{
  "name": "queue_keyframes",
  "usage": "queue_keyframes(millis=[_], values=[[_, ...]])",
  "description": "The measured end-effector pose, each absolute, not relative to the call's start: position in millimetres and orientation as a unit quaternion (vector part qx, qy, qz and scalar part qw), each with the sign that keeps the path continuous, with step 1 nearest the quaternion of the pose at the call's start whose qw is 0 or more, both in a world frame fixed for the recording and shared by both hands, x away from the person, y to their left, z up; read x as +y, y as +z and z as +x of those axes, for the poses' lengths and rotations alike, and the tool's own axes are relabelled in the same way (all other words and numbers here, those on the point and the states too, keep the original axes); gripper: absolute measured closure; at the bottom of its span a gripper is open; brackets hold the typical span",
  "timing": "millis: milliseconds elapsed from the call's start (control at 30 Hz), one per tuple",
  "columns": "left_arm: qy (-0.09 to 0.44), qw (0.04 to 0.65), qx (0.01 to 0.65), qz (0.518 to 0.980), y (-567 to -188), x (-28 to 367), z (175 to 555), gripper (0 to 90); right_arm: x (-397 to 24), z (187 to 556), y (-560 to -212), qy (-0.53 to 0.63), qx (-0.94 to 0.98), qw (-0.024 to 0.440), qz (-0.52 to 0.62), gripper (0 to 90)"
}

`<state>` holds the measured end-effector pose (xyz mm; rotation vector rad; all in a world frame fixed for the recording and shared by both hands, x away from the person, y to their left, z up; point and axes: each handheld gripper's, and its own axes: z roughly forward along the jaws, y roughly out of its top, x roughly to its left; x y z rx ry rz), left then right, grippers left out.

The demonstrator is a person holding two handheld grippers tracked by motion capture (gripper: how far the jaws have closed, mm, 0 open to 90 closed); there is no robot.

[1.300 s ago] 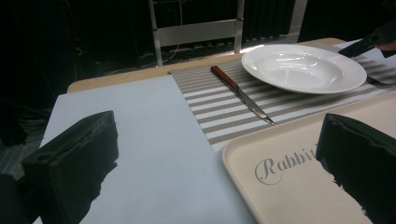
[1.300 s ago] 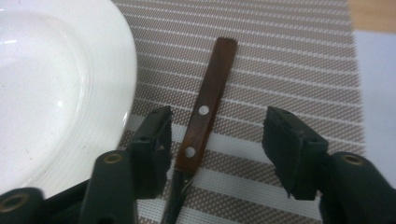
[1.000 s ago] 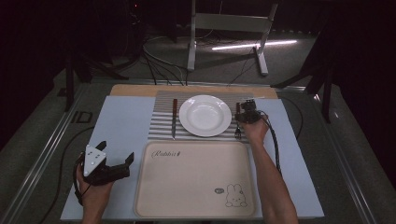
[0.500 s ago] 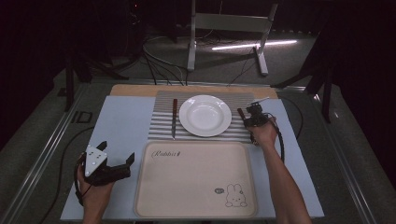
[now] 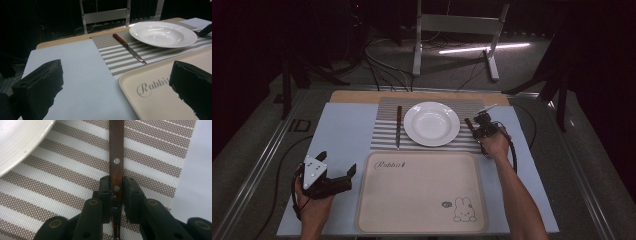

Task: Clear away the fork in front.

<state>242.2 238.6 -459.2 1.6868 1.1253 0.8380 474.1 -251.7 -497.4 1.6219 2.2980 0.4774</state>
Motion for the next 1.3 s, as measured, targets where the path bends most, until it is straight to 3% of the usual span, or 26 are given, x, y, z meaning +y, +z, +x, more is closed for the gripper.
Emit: queue_keyframes(millis=[600, 1300], values=[[0.338, 0.453, 0.456, 0.688, -460, 237, 243, 0.1, -252, 440, -456, 0.290, 0.772, 0.193, 0.531, 78.3], [0.332, 0.453, 0.454, 0.691, -459, 230, 244, 0.1, -232, 402, -429, 0.372, 0.757, 0.206, 0.497, 78.2]])
